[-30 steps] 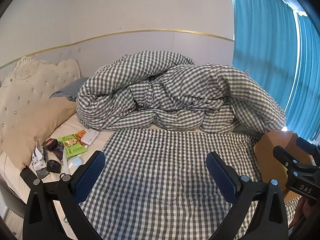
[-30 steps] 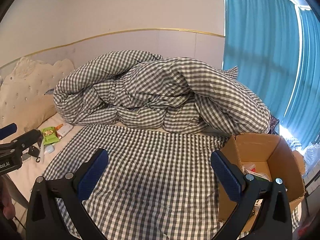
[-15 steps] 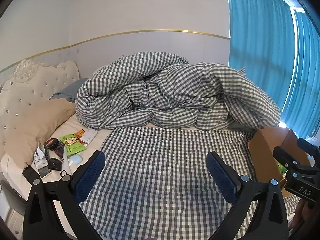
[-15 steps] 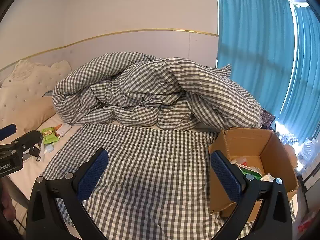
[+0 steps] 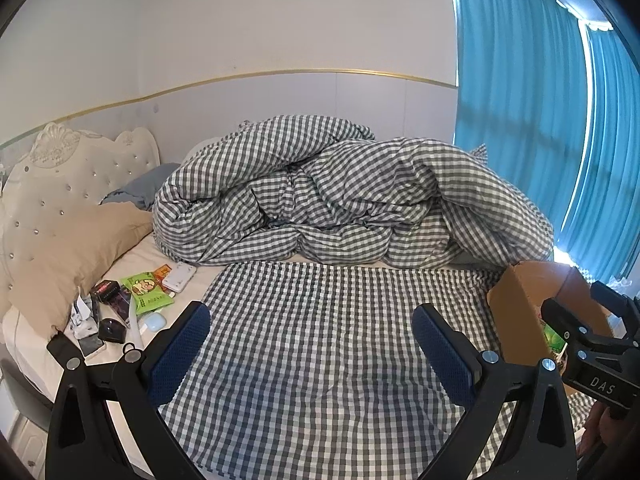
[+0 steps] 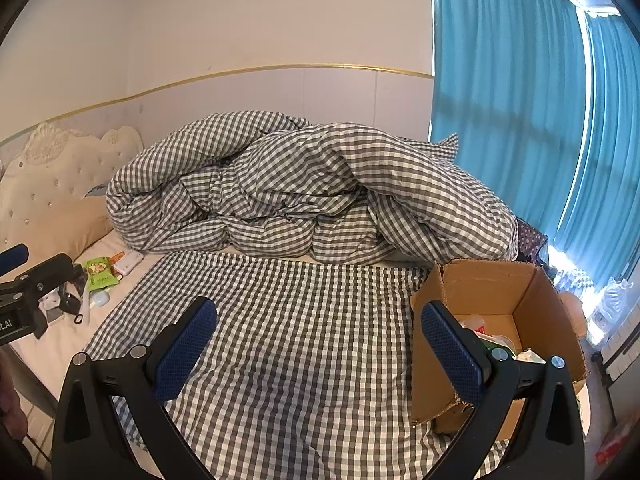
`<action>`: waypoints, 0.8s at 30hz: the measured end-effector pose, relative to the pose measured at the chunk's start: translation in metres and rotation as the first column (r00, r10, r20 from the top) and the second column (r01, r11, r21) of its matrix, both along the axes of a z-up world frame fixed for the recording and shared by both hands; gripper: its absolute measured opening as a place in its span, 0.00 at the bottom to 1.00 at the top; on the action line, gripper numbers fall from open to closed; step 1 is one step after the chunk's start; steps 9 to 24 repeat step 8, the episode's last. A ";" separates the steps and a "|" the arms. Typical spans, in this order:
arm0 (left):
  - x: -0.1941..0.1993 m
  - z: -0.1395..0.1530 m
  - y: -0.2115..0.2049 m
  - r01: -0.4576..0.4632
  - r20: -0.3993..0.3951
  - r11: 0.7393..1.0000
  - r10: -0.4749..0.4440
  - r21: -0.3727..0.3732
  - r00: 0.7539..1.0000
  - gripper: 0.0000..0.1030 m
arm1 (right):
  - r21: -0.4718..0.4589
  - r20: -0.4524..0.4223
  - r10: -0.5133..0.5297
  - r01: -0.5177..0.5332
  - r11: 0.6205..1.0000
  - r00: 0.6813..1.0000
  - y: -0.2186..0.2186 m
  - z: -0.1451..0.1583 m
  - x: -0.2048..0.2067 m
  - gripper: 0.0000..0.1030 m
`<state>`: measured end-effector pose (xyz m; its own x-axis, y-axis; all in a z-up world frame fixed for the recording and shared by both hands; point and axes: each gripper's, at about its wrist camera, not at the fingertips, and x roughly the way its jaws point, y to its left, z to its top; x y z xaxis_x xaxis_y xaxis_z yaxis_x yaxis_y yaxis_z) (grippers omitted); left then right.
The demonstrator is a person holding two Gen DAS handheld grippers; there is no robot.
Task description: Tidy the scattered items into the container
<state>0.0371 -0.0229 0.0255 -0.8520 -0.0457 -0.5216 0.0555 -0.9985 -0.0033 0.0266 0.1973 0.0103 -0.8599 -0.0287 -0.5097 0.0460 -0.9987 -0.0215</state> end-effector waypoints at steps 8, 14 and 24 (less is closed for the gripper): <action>0.002 -0.003 0.004 0.001 -0.002 1.000 -0.001 -0.016 1.000 1.00 | -0.002 0.005 0.006 -0.006 1.000 1.000 0.000 0.000 -0.002 1.00; 0.002 -0.003 0.004 0.001 -0.002 1.000 -0.001 -0.016 1.000 1.00 | -0.002 0.005 0.006 -0.006 1.000 1.000 0.000 0.000 -0.002 1.00; 0.002 -0.003 0.004 0.001 -0.002 1.000 -0.001 -0.016 1.000 1.00 | -0.002 0.005 0.006 -0.006 1.000 1.000 0.000 0.000 -0.002 1.00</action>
